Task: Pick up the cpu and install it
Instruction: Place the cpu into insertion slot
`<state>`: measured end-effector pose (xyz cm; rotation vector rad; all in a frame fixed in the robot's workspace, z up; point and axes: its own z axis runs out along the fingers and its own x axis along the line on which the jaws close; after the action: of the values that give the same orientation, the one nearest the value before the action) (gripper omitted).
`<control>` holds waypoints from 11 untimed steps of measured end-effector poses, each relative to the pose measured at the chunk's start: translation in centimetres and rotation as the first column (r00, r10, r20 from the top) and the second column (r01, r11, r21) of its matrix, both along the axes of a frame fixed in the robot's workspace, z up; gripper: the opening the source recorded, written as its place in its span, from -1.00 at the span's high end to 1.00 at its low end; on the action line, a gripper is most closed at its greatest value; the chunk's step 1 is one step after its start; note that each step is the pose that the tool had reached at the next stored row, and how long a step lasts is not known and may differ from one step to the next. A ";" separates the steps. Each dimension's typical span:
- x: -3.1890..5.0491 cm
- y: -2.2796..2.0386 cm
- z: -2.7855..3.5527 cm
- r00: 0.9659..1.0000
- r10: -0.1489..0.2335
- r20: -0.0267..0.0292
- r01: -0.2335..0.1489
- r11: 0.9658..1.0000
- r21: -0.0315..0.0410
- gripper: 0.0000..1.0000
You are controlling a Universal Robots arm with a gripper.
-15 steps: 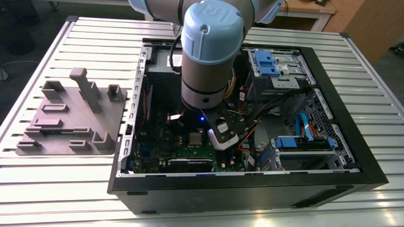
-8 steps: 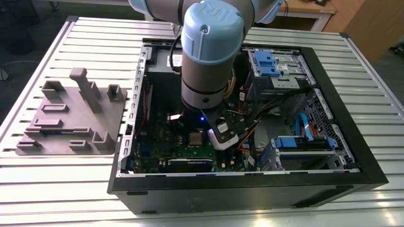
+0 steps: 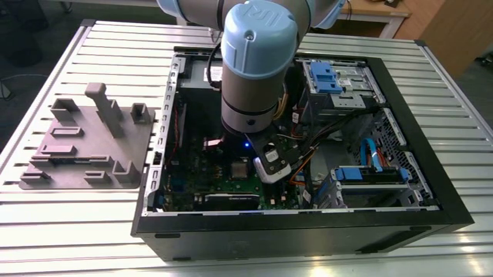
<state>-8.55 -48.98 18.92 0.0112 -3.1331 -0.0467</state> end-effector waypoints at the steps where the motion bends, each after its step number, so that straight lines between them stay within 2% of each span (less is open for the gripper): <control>1: 0.00 0.00 0.00 1.000 0.000 0.000 0.000 1.000 0.000 -0.10; 4: 0.00 0.00 0.00 1.000 0.000 0.000 0.000 1.000 0.000 -0.07; 5: 0.00 0.00 0.00 1.000 0.000 0.000 0.000 1.000 0.000 0.06; 11: 0.01 0.01 0.08 1.000 0.000 0.000 0.000 1.000 0.000 0.09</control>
<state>-8.55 -48.97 19.00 0.0111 -3.1332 -0.0472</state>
